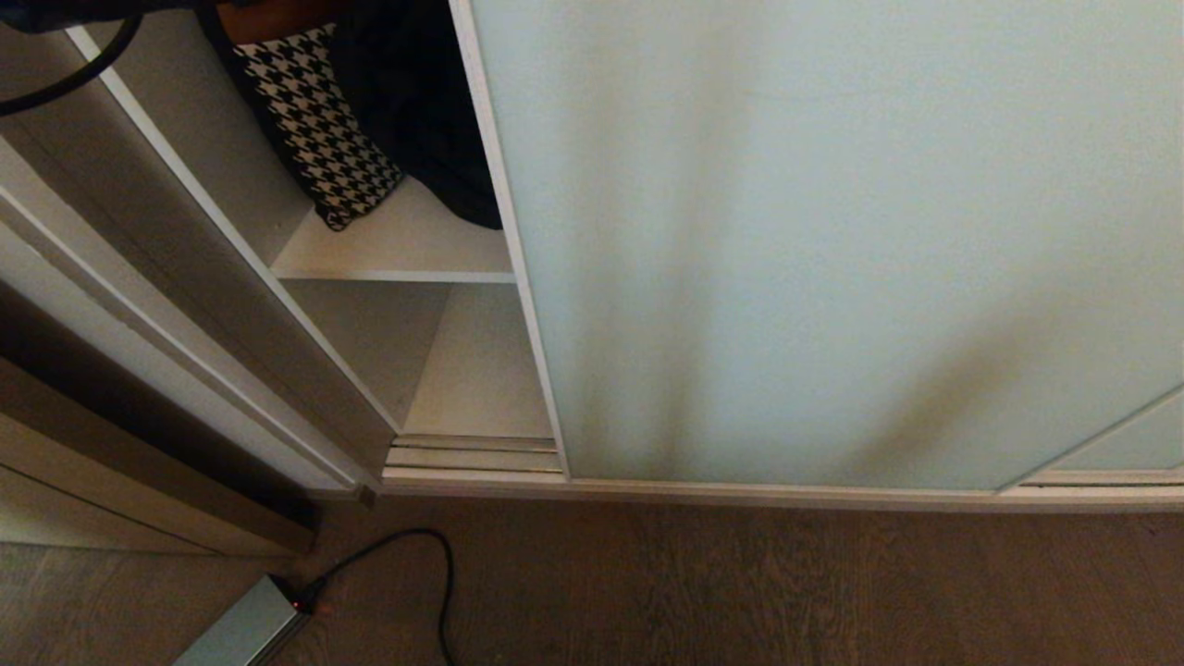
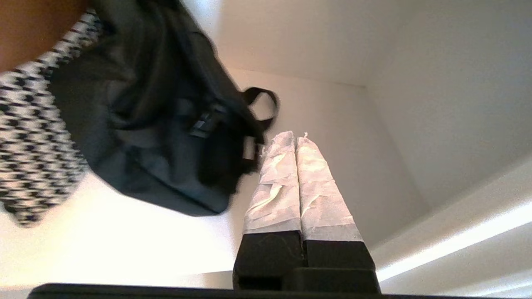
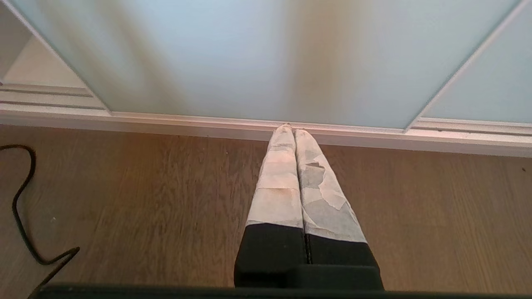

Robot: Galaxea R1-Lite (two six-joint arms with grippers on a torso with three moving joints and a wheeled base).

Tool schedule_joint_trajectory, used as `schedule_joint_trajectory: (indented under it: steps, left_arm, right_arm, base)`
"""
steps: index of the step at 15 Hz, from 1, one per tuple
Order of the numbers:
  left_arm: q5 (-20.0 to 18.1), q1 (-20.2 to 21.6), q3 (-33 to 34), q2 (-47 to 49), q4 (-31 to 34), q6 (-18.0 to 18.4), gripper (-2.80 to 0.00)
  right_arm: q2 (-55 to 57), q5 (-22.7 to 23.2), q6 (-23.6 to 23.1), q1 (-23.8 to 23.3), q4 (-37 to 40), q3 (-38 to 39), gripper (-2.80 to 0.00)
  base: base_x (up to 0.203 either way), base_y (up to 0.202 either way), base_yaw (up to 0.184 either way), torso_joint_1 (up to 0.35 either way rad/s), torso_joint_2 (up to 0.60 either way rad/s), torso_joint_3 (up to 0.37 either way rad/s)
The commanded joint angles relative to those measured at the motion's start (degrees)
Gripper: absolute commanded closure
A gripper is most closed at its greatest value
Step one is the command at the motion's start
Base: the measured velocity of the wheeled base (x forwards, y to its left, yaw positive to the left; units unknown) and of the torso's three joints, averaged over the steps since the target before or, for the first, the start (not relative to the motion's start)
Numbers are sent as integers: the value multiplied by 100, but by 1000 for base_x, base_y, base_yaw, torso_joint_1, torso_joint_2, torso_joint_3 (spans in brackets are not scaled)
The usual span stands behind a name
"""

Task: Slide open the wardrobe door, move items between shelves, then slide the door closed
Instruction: Open the door

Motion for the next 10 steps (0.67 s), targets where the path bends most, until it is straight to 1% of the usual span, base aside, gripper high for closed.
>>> schedule_joint_trajectory:
  steps: [1,4,6,10]
  left_arm:
    - [3,-303,12,-18,-8,-4,0]
    - [13,-586,52,62,-201,5,0]
    - [86,-812,129,103,-338,16,0]
    - [127,-1191,162,269,-455,23,0]
  right_arm:
    - [-10,1,5,1,-2,0,0]
    - [-10,1,-4,1,-2,0,0]
    - [-10,1,-4,1,-2,0,0]
    - [-10,1,1,1,-2,0,0]
  base:
    - [0,0,0,0,0,0]
    - [0,0,0,0,0,0]
    - [0,0,0,0,0,0]
    - [0,0,0,0,0,0]
